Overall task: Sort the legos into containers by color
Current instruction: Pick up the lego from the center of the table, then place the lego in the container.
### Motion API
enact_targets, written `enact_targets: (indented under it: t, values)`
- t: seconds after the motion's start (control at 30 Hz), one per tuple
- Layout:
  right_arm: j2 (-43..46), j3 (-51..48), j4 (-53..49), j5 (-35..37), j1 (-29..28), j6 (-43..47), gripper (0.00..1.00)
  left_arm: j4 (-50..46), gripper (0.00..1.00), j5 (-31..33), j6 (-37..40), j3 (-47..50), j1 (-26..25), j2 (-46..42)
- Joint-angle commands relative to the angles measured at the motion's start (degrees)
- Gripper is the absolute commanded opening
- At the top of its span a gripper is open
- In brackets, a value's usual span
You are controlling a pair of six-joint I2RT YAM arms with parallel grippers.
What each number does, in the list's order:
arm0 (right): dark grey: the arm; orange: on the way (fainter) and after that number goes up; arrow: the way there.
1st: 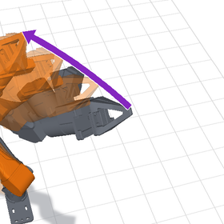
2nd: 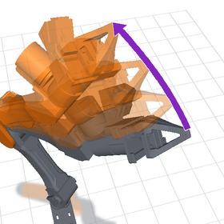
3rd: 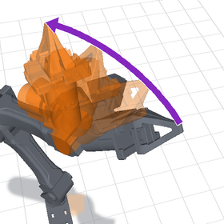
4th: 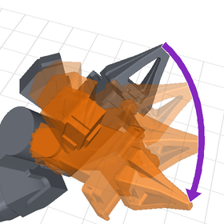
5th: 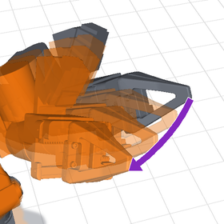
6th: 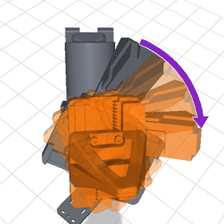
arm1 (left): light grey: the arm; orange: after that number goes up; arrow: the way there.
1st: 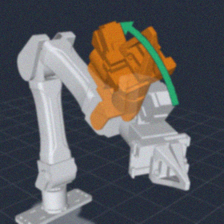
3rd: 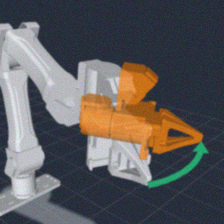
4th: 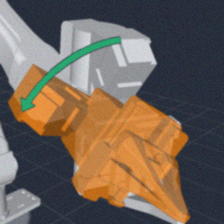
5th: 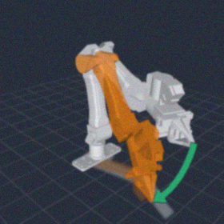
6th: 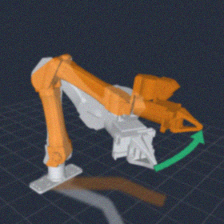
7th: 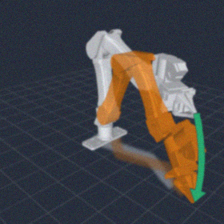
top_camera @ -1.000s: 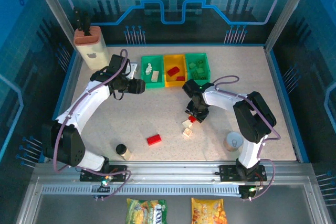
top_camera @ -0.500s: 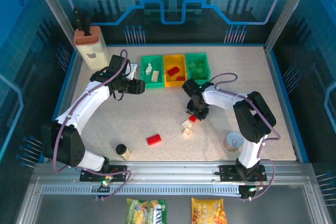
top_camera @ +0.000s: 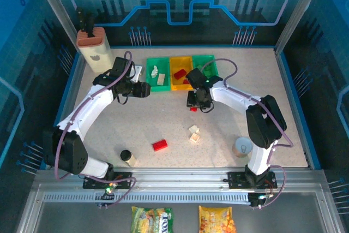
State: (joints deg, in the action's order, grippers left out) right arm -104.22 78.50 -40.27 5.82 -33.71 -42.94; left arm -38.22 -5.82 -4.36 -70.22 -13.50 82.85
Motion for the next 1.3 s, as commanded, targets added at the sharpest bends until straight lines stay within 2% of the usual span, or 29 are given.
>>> enact_targets:
  t: [0.0, 0.27, 0.47, 0.8, 1.1, 1.17, 1.27]
  values:
    - [-1.5, 3.8, 0.1, 1.6, -0.5, 7.3, 0.38, 0.5, 0.56, -0.3, 0.3, 1.2, 0.7, -1.7]
    - [-6.7, 13.9, 1.6, 1.3, 1.0, 13.1, 0.37, 0.9, 0.56, -0.3, 0.2, 1.5, 0.7, -2.0]
    - [-12.4, 21.2, 3.5, -2.5, 3.5, 15.5, 0.36, 1.2, 0.56, -0.2, 0.1, 1.9, 0.7, -2.6]
    - [-22.6, 32.5, 4.5, -7.8, 6.7, 17.0, 0.36, 1.5, 0.56, -0.4, 0.1, 2.0, 0.7, -2.6]
    - [-30.9, 41.3, 2.9, -9.9, 7.3, 18.5, 0.37, 1.4, 0.56, 0.0, 0.1, 2.1, 0.7, -2.5]
    - [-31.8, 42.2, 2.8, -10.3, 7.3, 18.3, 0.39, 1.6, 0.56, 0.1, 0.2, 2.2, 0.7, -2.5]
    - [-31.9, 42.9, 2.3, -10.7, 7.5, 18.3, 0.49, 1.5, 0.56, 0.0, 0.1, 2.3, 0.6, -2.5]
